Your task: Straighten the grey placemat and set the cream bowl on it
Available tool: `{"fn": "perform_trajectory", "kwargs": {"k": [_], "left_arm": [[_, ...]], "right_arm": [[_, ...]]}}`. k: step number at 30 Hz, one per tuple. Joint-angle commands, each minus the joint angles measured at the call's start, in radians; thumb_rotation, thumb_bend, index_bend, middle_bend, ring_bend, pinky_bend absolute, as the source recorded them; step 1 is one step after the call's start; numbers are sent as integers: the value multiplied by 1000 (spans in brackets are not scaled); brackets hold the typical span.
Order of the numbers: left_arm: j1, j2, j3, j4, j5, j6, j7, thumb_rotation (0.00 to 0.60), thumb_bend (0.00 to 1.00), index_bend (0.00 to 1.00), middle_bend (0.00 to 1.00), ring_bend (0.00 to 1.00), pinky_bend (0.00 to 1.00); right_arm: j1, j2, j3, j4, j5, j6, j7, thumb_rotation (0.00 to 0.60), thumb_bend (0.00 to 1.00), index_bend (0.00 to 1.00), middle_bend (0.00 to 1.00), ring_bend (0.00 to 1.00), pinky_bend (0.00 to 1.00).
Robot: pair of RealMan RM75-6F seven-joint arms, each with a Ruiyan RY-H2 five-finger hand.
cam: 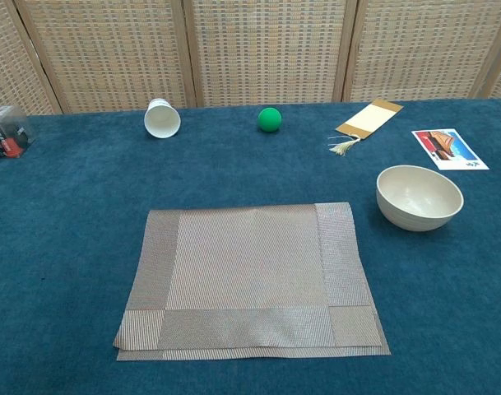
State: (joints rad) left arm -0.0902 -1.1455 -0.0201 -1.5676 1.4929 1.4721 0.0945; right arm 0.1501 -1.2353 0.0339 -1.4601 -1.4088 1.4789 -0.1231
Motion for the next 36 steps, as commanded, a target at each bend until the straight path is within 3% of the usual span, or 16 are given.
{"fn": "perform_trajectory", "kwargs": {"k": [1,26,36], "left_arm": [[2,2,0,3,-2,-1,-5,600,0,0,0,0,0],[6,1,-2,8,-9,-3,0,600,0,0,0,0,0],[5,0,-6,2,-14,-2,12,600,0,0,0,0,0]], "right_arm": [[-3,2,4,-5,-11,6,0,600,173,0,0,0,0],[-20,29,19,-50,-65,11,40,600,172,7,0,0,0],[-14,6,25,-30,-98,16,50,600,173,220,0,0,0]]}}
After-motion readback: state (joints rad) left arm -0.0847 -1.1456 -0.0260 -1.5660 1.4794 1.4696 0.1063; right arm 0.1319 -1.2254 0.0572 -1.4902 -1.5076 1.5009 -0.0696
